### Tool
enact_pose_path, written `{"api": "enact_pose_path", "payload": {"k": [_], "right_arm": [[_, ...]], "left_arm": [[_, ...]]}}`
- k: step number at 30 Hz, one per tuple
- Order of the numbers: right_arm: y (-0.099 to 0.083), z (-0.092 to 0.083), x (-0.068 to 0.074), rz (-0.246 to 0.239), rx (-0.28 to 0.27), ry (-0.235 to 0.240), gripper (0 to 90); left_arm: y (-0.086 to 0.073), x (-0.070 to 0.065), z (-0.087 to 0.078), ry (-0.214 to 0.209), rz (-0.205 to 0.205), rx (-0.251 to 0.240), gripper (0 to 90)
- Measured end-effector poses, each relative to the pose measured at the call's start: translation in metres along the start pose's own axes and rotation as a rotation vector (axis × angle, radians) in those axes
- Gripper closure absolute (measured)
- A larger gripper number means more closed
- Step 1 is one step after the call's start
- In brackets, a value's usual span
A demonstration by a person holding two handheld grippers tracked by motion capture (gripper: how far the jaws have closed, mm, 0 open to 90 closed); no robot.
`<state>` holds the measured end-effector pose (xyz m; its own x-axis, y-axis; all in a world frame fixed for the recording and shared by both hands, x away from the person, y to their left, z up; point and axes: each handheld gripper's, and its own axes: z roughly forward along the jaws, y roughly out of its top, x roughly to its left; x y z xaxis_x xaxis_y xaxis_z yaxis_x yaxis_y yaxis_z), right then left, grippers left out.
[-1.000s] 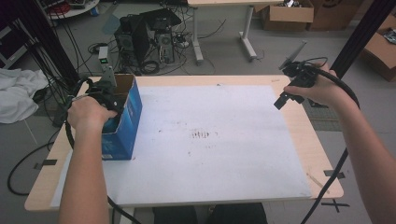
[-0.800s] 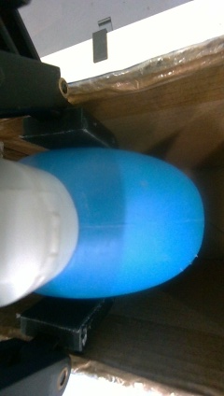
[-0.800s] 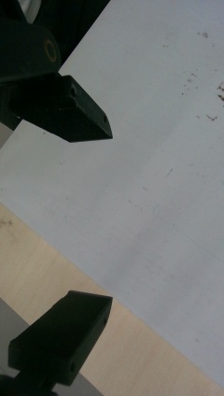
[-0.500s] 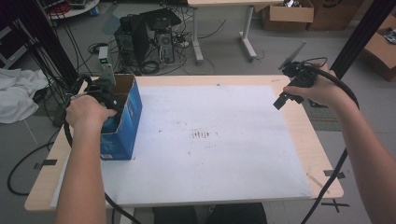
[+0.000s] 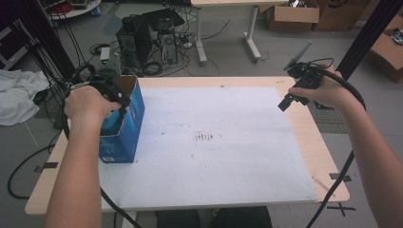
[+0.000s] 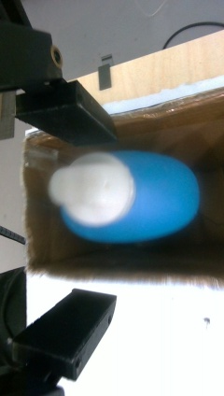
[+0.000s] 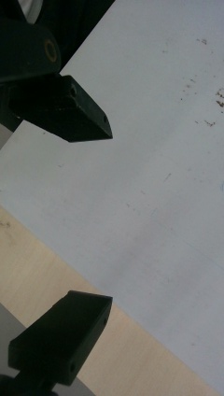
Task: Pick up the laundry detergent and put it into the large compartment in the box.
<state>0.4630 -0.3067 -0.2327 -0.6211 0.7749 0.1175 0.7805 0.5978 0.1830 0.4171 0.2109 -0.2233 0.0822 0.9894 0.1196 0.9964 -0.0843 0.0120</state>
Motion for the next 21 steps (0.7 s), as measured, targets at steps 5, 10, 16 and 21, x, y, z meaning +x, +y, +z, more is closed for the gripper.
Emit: {"api": "enact_pose_path", "payload": {"k": [5,10,16,21], "right_arm": [[-0.001,-0.001,0.001,0.005,-0.002,0.004,16.8],[-0.001,-0.002,0.001,0.01,-0.003,0.004,16.8],[-0.001,-0.003,0.004,0.005,-0.006,0.002,16.7],[0.0,-0.003,0.005,0.003,-0.006,0.003,16.8]], "left_arm": [[-0.001,-0.015,-0.016,0.013,0.043,-0.027,15.8],[-0.001,-0.038,-0.032,0.015,0.126,-0.058,14.8],[-0.003,-0.08,-0.045,-0.016,0.256,-0.094,11.5],[-0.004,-0.11,-0.047,-0.049,0.345,-0.114,9.6]]}}
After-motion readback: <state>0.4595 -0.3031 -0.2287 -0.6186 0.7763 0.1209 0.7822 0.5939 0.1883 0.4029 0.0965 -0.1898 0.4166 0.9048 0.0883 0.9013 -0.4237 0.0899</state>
